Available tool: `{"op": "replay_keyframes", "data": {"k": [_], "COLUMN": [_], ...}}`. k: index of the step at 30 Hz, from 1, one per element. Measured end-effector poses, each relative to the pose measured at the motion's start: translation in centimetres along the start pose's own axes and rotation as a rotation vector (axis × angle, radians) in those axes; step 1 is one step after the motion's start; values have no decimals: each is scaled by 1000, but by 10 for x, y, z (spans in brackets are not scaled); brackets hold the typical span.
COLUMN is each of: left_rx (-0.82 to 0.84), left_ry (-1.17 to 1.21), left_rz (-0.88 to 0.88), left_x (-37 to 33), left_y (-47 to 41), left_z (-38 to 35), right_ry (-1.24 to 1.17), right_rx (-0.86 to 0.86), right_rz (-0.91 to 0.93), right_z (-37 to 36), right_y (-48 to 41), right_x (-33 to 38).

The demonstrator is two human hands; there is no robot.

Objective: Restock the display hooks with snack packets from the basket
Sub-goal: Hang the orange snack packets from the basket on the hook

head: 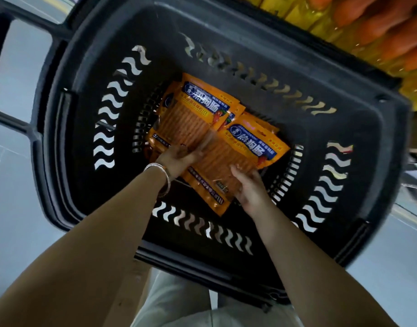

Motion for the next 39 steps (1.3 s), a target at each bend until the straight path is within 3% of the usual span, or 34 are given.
{"op": "replay_keyframes", "data": {"k": [2, 4, 6, 10, 17, 20, 29, 39], "left_rx": [35, 88, 17, -304, -224, -234, -163, -256], "left_ry": [-25, -143, -174, -59, 44, -37, -81, 132], "left_rz": [-1, -18, -31, 82, 149, 129, 179, 17], "left_x": [3, 9, 12, 13, 25, 26, 32, -28], "left_y": [0, -6, -12, -15, -21, -22, -20, 33], "left_z": [2, 5, 8, 19, 24, 22, 18, 18], "right_ry": [3, 59, 106, 86, 442, 470, 382, 177], "right_rx": [153, 192, 111, -253, -442, -525, -495, -382], "right_rz": [-3, -28, -52, -51, -96, -78, -39, 243], "right_z": [-6, -7, -3, 11, 9, 8, 22, 18], "right_y": [7, 5, -5, -45, -95, -99, -87, -7], "right_x": [4, 4, 5, 10, -3, -10, -22, 14]}}
Point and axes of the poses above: each hand's wrist, its own y-axis away from the middle knuckle, its own z-axis out of the back of the hand, x = y × z, the point moved 1 cm from there along -y, towards the middle knuckle, and after that the axes turned 1 degree about y, right-handed, at the moved point
